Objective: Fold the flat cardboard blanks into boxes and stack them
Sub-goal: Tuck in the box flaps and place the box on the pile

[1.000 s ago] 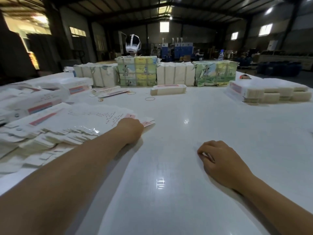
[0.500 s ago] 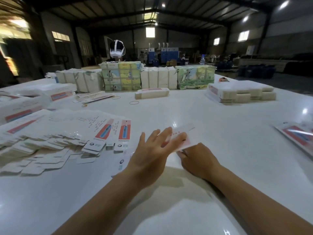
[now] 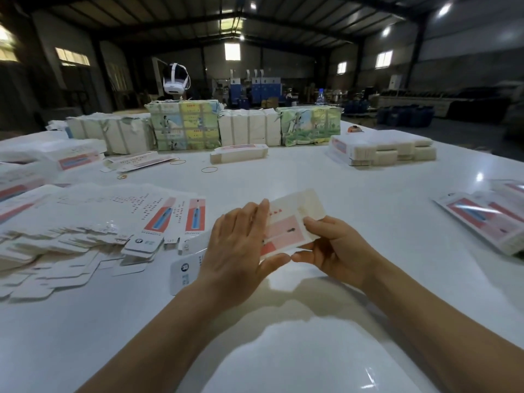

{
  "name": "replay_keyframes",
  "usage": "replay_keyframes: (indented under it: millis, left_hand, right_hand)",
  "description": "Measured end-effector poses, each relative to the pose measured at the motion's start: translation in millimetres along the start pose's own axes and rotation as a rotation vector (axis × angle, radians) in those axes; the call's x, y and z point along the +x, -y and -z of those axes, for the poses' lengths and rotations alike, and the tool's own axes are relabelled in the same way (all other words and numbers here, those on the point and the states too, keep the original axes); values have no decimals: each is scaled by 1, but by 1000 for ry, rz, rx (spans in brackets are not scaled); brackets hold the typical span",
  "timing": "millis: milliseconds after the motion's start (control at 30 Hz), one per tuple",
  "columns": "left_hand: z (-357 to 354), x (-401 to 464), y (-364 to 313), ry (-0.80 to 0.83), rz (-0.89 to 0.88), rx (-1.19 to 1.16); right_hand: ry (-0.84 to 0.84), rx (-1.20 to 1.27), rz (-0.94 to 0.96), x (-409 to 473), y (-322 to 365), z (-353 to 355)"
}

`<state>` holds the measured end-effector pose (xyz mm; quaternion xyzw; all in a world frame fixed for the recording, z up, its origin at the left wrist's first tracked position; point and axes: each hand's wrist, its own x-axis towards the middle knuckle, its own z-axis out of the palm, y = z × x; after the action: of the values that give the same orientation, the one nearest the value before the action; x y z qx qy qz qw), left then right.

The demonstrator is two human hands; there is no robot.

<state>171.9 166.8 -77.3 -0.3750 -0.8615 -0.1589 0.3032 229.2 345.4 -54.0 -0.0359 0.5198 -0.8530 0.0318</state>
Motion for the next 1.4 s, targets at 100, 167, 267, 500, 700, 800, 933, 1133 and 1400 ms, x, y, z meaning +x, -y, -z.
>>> replay_keyframes:
  millis: [100,167,267,500,700,800,933,1133,1400]
  left_hand:
    - [2,1,3,-53,-35,-32]
    - [5,1,2,-61,-84,9]
    - [9,0,2,-33,-119,70]
    - [12,0,1,40,-188,155]
    - [17,3,0,33,-201,199]
    - [19,2,0,12,-182,166]
    - [15,1,-3,113,-61,40]
    - [20,1,9,165,153,-237]
    - [24,0,12,130,236,-179]
  right_hand:
    - [29,25,1,-1,0,3]
    - [34,1,17,-1,-2,3]
    - [45,-100,23,-2,-3,1]
    - [-106,-502,56,-1,-7,2]
    - [-97,-606,12,-2,-8,3]
    - [-93,-543,-5,-2,-8,3]
    - [-190,-445,-6,1,-6,4]
    - [-485,-316,190,2,-4,3]
    - [-609,-1165,752,-4,-28,-10]
